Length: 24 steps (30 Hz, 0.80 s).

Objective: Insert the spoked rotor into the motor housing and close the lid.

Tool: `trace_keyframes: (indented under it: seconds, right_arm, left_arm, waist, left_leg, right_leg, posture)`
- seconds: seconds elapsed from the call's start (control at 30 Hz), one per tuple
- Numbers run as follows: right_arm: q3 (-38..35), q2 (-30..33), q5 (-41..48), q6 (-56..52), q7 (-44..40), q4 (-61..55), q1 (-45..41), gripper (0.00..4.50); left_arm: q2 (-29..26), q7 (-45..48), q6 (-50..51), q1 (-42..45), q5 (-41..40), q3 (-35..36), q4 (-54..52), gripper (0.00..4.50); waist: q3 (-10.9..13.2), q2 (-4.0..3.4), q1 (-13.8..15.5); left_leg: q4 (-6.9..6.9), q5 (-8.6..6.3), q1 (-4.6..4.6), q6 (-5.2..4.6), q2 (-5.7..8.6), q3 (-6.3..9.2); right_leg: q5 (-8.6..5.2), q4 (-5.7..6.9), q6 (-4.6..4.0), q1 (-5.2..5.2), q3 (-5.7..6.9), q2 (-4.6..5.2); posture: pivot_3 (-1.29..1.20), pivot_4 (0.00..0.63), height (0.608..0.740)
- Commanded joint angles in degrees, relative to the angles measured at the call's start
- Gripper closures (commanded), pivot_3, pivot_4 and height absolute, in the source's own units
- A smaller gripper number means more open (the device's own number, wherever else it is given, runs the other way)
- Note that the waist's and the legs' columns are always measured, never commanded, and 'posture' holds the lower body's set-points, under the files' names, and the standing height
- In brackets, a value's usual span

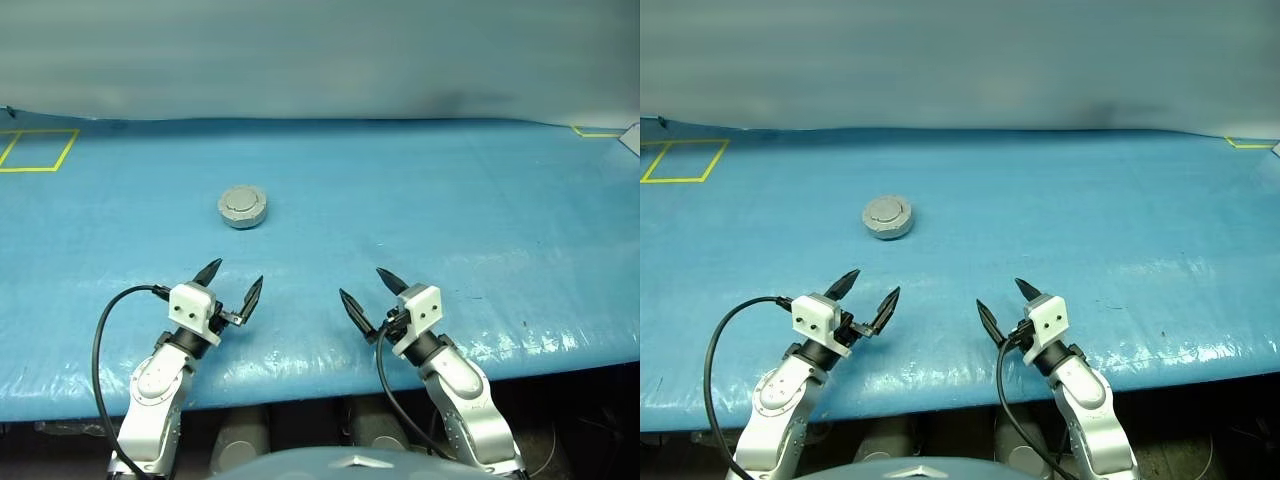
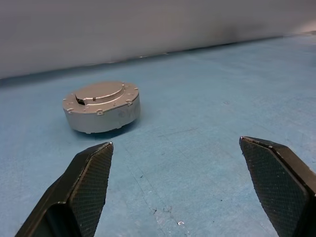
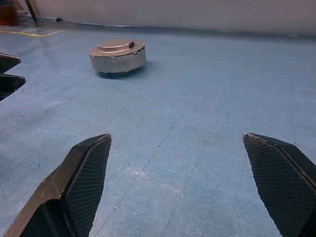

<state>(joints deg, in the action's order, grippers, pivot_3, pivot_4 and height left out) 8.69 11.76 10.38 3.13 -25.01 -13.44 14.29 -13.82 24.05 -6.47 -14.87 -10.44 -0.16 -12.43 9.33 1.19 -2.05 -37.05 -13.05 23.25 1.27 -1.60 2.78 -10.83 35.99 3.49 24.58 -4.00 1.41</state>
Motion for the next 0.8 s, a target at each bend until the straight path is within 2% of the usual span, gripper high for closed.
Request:
trace_keyframes:
  seconds: [0.03, 0.8]
  right_arm:
    - [0.18, -0.12, -0.09, 0.6, -0.02, -1.03, -0.17, 0.0]
    - [0.5, -0.38, -0.46, 0.24, -0.13, -0.01, -0.71, 0.0]
  left_arm:
    - [-0.2, 0.87, -0.01, 0.5, -1.18, 0.14, -0.51, 0.03]
    - [-0.51, 2.67, -0.64, 1.7, -1.68, 0.61, 1.75, 0.03]
  waist:
    - [0.0, 0.0, 0.01]
    - [-0.01, -0.01, 0.0]
  left_leg:
    - [0.0, 0.0, 0.0, 0.0, 0.0, 0.0]
    - [-0.01, 0.0, -0.02, -0.01, 0.0, 0.0]
  right_leg:
    - [0.0, 0.0, 0.0, 0.0, 0.0, 0.0]
    - [0.0, 0.03, 0.0, -0.02, 0.0, -0.01]
  posture:
    - [0.0, 0.15, 0.74]
    - [0.0, 0.15, 0.74]
